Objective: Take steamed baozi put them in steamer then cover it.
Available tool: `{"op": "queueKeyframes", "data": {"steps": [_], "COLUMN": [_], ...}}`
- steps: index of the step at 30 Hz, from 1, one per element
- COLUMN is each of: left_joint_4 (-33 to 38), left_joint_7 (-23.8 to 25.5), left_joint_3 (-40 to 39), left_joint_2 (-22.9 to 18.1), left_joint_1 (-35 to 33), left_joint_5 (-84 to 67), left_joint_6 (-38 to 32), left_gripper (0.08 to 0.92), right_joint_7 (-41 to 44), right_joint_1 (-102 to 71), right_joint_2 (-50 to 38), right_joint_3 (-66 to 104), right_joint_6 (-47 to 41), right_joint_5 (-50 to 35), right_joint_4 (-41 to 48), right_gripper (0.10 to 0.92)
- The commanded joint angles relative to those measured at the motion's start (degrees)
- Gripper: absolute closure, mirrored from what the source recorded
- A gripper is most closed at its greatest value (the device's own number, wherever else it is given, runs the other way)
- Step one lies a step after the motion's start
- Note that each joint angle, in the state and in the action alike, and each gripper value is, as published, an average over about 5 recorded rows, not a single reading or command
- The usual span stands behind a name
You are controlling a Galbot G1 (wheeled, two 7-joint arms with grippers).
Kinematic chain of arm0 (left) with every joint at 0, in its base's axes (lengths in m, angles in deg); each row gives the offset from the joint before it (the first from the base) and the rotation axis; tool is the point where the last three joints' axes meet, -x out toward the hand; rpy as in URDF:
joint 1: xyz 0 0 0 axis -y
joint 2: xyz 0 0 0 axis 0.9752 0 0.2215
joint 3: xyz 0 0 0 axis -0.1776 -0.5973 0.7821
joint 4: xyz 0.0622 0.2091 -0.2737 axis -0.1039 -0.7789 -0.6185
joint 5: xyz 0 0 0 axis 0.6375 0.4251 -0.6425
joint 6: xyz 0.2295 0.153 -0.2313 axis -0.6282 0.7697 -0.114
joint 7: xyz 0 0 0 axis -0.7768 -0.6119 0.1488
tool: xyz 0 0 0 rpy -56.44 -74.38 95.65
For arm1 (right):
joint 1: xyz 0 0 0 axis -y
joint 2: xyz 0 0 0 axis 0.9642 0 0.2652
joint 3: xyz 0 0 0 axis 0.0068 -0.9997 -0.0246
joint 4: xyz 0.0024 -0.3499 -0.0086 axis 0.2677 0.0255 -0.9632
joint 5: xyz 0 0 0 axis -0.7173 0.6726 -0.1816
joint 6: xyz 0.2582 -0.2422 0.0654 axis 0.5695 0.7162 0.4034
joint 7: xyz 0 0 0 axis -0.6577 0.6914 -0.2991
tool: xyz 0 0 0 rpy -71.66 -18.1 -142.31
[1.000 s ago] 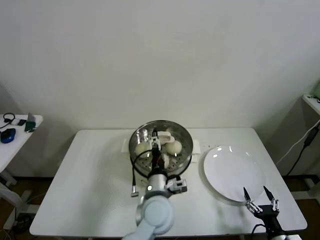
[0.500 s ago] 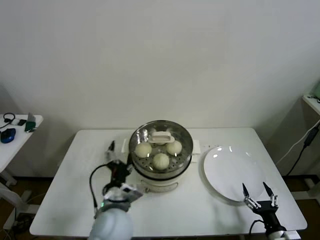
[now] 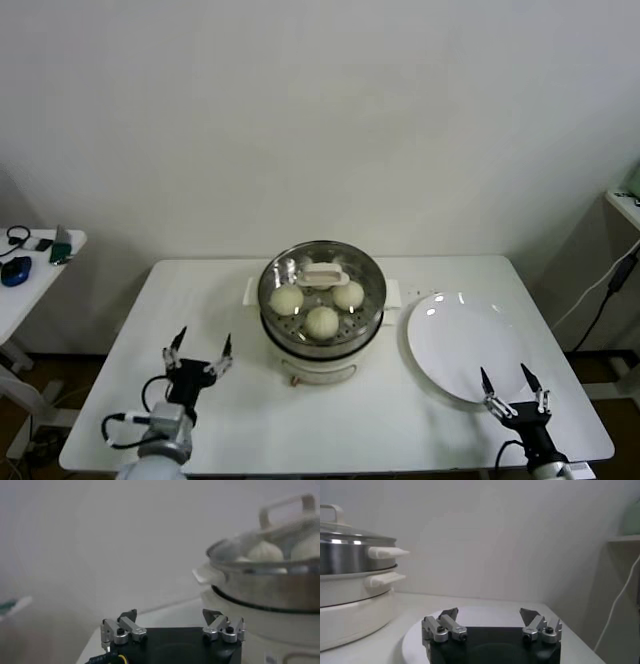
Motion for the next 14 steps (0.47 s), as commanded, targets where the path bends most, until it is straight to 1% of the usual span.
{"op": "queueKeyframes", "data": {"steps": [1, 14], "left_joint_4": [-9.63, -9.03], "left_joint_7": [-0.03, 0.78], "left_joint_3": [6.2, 5.74], "left_joint_2": [0.09, 0.03], "left_joint_1": [-3.63, -3.98], "left_joint_5": [-13.81, -11.99], "left_joint_6": [-26.36, -25.51], "left_gripper": [0.177, 0.177], "right_joint_7": [0.8, 0.89], "right_joint_1": [0.48, 0.76], "right_joint_2": [-0.02, 0.14], "right_joint_3": [-0.34, -0.57], "right_joint_6": [1.98, 1.9], "right_joint_5": [-0.59, -0.66], "right_joint_4": [1.83, 1.75], "right_gripper": [0.203, 0.203]}}
